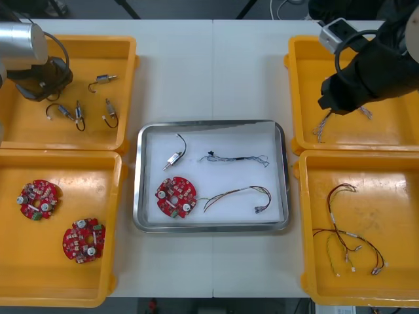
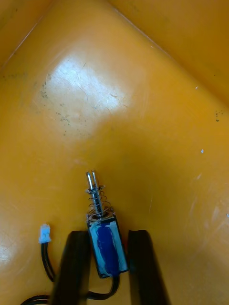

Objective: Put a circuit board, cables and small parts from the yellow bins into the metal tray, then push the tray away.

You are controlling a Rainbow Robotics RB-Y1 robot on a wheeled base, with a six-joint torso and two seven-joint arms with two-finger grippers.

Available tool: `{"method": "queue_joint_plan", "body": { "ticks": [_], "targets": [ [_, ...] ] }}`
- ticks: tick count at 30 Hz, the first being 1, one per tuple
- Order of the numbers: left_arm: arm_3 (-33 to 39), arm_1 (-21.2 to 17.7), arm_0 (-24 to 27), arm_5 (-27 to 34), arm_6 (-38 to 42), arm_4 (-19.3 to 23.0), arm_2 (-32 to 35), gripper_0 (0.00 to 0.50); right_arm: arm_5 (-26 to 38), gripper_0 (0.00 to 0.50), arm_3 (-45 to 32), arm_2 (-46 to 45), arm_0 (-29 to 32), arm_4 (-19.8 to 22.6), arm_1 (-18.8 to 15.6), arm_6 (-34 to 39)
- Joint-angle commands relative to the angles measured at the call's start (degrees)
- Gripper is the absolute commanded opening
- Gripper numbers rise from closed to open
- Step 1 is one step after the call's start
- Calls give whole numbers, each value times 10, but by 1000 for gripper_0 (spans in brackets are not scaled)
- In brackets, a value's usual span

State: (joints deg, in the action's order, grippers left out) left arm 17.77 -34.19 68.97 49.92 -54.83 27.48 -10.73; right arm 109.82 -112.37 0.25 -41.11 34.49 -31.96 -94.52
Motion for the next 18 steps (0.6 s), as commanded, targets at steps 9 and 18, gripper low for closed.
{"method": "queue_joint_plan", "body": {
  "ticks": [9,18],
  "targets": [
    [42,-7,-6,33,7,4,-14,0,2,500,-110,-92,132,0,-51,126],
    [200,-50,-8,238,6,20,-2,0,2,500,-172,-142,237,8,-51,195]
  ]
}}
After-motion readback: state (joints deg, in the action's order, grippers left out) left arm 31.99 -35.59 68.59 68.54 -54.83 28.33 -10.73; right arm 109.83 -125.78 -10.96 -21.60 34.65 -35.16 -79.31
